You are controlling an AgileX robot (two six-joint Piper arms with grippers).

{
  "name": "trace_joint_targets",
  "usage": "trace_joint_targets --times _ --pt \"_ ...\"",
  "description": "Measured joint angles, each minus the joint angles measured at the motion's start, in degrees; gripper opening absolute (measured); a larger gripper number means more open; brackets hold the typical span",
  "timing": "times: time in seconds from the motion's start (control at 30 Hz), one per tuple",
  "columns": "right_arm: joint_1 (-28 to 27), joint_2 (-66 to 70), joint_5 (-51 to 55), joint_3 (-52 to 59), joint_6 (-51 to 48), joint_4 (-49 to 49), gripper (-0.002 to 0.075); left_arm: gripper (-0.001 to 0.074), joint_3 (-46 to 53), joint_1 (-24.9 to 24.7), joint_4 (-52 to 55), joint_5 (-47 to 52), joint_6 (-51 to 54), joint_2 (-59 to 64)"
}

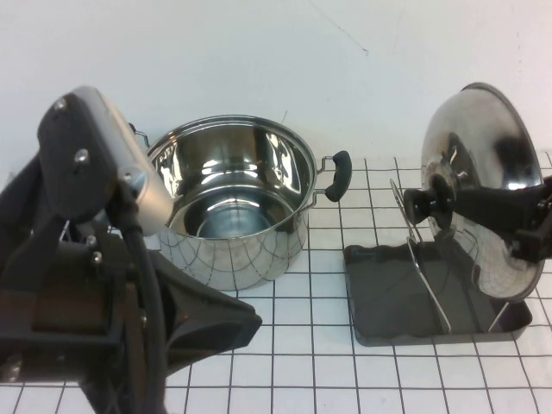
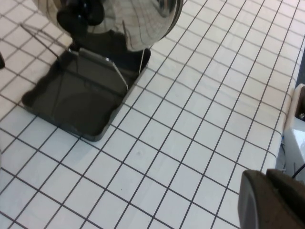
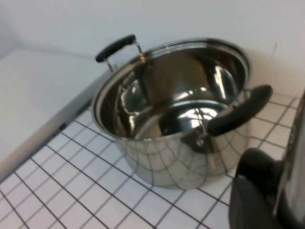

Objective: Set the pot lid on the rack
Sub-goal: Place the pot lid on the pot rack

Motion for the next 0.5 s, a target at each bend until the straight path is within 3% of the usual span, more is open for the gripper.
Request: trace_joint_targets --times 0.5 --pt "0.1 8.9 2.4 -2.4 -2.4 0.1 0.0122 -0.0001 1.3 0.0 -0.2 -3.8 0.0 0.0"
